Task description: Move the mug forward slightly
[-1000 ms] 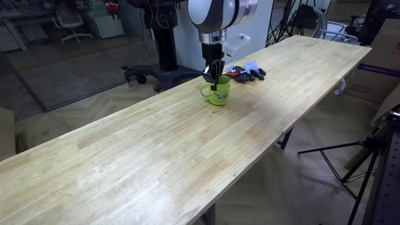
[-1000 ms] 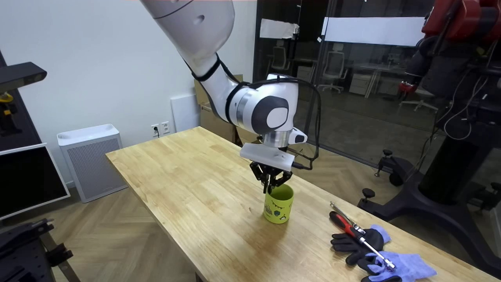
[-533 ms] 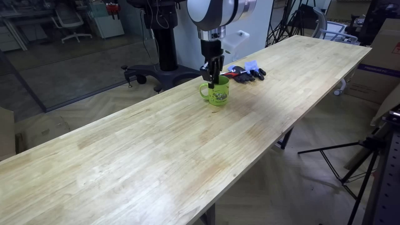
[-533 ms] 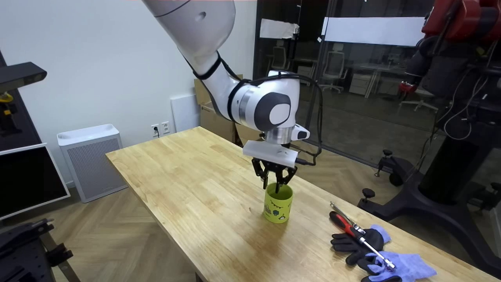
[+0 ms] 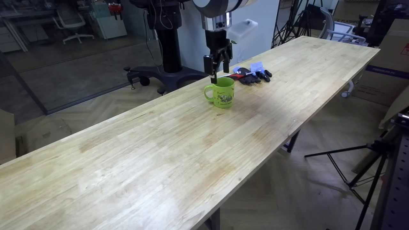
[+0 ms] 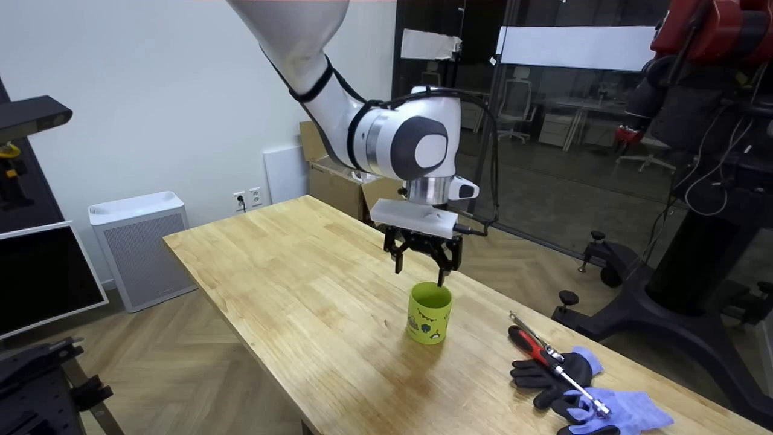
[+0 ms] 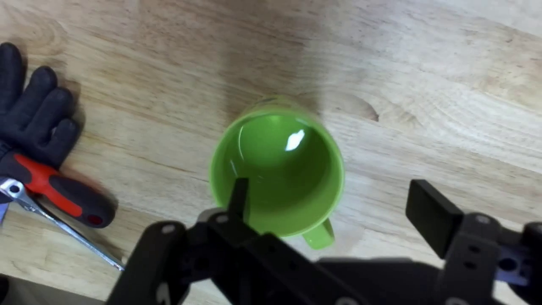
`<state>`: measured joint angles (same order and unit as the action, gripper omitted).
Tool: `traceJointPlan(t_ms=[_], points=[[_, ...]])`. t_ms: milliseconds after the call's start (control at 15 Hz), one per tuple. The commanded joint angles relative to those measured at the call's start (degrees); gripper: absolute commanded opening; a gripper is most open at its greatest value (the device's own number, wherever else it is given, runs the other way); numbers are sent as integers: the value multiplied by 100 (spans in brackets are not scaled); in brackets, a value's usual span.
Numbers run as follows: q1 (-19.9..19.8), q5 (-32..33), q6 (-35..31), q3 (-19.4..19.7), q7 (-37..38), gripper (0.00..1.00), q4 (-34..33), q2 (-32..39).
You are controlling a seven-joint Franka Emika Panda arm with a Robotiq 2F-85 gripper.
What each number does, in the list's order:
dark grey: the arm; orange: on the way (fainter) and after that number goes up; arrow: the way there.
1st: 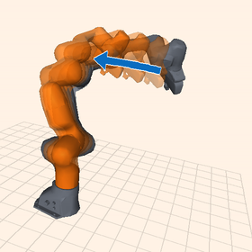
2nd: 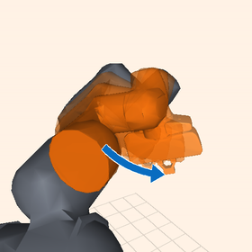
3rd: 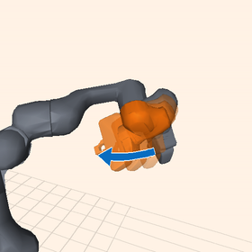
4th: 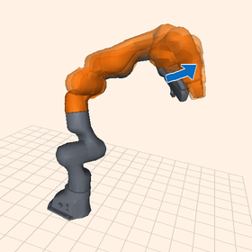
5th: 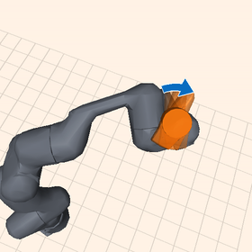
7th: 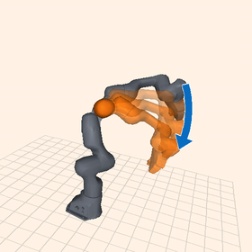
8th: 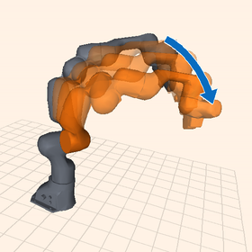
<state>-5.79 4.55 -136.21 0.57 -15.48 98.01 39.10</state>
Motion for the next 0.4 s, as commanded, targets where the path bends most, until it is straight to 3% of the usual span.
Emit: traceJointPlan(t_ms=[0,333], points=[[193,13,606,89,577,100,647,-754],[223,-132,1283,12,792,100,1127,-1342]])
